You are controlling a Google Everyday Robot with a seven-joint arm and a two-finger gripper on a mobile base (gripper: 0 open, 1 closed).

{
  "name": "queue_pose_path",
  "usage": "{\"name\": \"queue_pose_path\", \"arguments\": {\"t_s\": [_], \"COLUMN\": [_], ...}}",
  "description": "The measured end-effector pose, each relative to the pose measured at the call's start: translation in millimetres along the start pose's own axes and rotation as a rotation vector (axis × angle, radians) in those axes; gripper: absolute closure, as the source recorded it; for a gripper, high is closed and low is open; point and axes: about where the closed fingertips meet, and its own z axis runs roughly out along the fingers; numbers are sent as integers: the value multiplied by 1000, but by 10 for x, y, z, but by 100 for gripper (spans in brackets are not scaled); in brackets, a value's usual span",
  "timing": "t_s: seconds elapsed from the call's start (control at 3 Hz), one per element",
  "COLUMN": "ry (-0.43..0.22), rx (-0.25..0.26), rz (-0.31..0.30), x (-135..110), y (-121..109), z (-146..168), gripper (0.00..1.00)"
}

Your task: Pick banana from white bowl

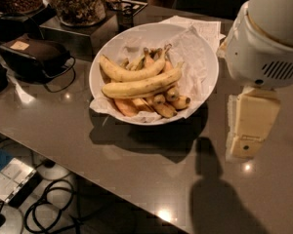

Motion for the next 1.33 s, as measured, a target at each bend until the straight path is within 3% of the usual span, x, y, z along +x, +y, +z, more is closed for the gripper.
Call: {"name": "queue_pose_path", "arguments": {"t_s": [0.33,1.33], "ry": [-13,-37], "rx": [31,13], "rz": [-5,-109], "x": [-58,-848], "y": [-17,-76], "z": [-79,-70], "gripper": [0,0]}}
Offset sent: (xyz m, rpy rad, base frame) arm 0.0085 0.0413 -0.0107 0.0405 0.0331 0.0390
